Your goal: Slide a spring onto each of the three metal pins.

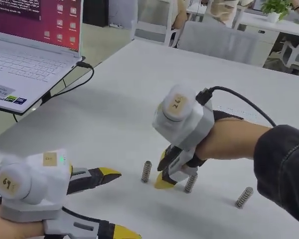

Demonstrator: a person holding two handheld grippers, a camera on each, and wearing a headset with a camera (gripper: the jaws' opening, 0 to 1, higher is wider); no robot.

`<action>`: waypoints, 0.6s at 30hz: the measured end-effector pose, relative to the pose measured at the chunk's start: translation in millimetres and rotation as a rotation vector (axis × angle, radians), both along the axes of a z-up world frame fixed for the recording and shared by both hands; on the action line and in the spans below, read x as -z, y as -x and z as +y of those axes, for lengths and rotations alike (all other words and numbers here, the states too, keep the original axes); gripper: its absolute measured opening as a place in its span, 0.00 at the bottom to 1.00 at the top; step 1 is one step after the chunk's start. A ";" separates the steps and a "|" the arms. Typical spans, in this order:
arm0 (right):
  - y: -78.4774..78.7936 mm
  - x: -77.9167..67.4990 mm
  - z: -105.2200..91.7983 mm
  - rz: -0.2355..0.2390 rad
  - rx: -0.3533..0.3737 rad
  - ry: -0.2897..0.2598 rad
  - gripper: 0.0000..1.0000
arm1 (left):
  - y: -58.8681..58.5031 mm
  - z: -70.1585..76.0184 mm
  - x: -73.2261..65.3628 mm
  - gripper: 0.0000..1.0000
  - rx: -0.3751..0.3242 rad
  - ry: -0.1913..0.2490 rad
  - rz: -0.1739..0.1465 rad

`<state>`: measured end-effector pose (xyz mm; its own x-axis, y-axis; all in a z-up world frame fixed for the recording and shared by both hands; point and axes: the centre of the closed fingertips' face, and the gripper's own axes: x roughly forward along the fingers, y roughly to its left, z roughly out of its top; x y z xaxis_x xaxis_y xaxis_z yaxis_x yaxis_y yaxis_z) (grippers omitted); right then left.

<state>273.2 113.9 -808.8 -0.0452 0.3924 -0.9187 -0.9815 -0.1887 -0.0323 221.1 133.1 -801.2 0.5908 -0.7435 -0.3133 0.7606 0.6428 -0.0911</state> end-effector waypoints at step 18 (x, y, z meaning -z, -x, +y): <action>23.8 -12.4 -26.9 0.015 0.076 -0.119 0.25 | -3.0 -8.3 -4.0 0.76 0.014 0.007 0.001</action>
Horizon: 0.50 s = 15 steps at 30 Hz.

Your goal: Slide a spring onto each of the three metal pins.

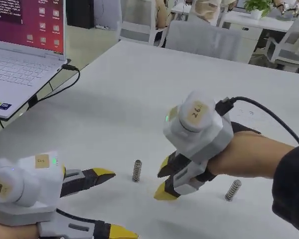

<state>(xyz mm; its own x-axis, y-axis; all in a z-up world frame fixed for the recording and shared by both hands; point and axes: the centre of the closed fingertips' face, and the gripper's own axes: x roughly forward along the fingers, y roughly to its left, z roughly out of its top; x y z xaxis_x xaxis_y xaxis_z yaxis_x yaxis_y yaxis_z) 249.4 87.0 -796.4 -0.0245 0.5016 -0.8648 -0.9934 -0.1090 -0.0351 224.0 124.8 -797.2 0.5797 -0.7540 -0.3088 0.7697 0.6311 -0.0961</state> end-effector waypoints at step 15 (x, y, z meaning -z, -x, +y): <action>10.0 -5.0 -27.5 0.006 0.082 -0.084 0.29 | 3.0 -3.7 -3.4 0.78 -0.003 0.000 0.009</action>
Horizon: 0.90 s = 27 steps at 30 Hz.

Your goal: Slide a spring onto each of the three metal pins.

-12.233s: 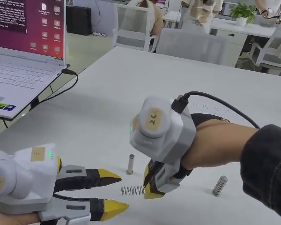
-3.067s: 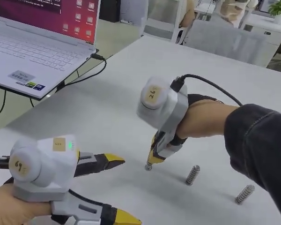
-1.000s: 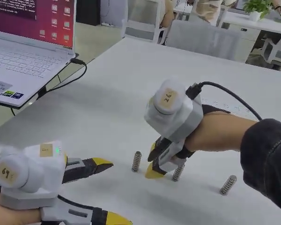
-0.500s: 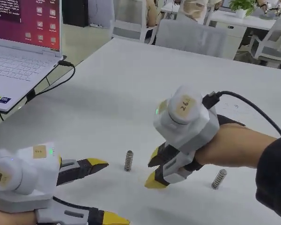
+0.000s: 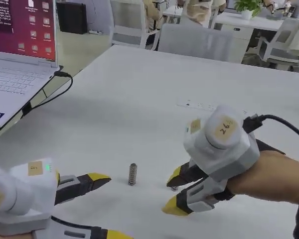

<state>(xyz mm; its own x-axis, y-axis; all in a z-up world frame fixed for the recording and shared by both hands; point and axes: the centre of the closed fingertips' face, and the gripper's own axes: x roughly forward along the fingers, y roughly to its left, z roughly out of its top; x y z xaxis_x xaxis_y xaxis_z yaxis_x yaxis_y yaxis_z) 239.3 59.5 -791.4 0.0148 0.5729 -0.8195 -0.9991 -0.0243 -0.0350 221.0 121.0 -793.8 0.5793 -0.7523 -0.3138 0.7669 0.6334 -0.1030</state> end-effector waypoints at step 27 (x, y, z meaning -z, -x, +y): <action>0.5 -6.9 -61.9 0.033 0.200 -0.136 0.39 | 1.4 -2.4 -5.2 0.80 0.006 0.001 0.002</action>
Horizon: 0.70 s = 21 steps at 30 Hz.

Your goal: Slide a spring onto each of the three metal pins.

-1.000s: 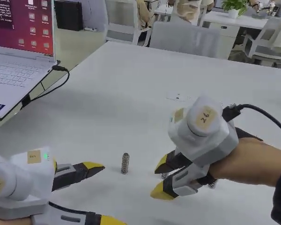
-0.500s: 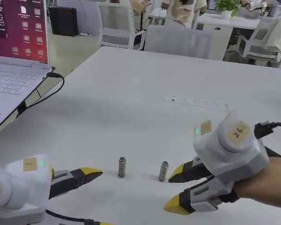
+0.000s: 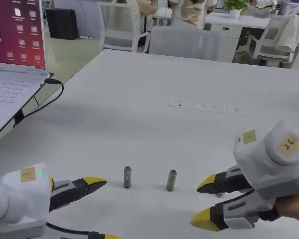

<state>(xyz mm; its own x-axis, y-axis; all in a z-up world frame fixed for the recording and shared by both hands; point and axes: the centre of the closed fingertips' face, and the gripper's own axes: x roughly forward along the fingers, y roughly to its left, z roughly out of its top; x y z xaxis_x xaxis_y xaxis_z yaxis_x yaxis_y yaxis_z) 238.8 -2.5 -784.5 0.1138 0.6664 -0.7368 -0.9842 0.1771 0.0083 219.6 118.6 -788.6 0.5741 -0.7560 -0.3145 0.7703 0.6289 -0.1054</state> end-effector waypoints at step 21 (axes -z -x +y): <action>-9.5 3.0 -53.0 -0.002 0.167 -0.116 0.49 | 0.8 -1.6 0.0 0.82 -0.008 0.004 0.012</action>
<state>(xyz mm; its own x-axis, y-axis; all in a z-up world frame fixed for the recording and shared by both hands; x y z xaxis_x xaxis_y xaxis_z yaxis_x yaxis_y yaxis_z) 248.3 -55.5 -787.5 0.2310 0.7190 -0.6555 -0.9413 0.3356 0.0363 218.8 117.0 -788.6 0.5761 -0.7529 -0.3183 0.7643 0.6342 -0.1169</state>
